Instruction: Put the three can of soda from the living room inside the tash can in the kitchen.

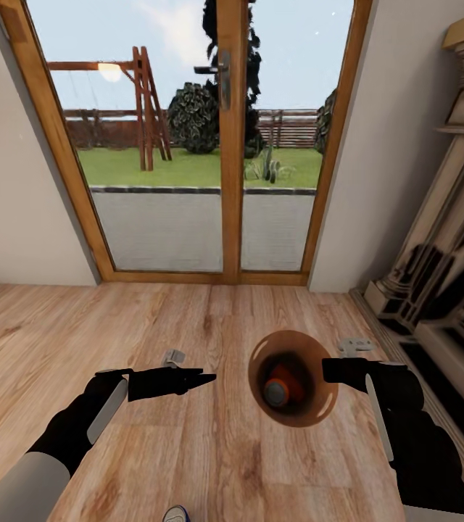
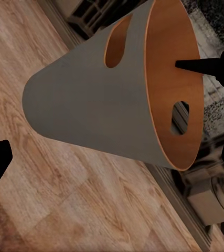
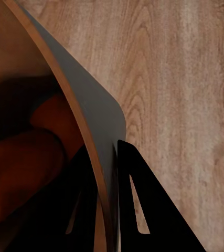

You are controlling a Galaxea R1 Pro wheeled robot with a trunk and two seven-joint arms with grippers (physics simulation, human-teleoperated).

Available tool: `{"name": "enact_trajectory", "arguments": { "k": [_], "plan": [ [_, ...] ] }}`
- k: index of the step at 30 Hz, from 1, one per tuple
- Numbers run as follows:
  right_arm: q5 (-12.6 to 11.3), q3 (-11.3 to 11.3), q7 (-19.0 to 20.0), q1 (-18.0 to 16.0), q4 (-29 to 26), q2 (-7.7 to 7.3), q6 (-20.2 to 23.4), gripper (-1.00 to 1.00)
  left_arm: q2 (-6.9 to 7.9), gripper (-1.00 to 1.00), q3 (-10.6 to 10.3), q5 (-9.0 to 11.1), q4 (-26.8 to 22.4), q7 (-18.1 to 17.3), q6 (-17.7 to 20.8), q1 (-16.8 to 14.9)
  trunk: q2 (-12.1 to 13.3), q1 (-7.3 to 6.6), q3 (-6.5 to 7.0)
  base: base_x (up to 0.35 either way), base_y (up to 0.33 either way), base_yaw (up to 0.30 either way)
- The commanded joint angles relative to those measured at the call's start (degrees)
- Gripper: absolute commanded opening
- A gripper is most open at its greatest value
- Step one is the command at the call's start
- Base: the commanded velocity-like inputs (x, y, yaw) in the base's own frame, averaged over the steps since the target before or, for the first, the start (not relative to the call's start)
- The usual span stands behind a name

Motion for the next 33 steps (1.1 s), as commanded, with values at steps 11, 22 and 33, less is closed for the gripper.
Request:
{"name": "enact_trajectory", "arguments": {
  "k": [11,22,33],
  "plan": [
    [-1.09,-0.04,0.24,-0.02,-0.02,0.00,0.11,-1.00,-0.06,1.00,-0.05,0.00,0.07,0.01,-0.08,0.00,0.00,-0.01,0.01,0.000,0.000,0.000],
    [-1.09,0.03,0.24,-0.02,-0.02,0.09,0.11,-1.00,-0.04,1.00,-0.05,0.00,0.00,0.02,-0.09,0.00,0.00,-0.01,-0.49,0.000,0.000,-0.049],
    [-1.09,0.04,0.24,-0.02,-0.02,0.01,0.11,-1.00,-0.01,1.00,-0.07,0.00,-0.11,0.02,-0.09,0.00,0.00,-0.01,-1.47,0.000,0.000,-0.072]
  ]
}}
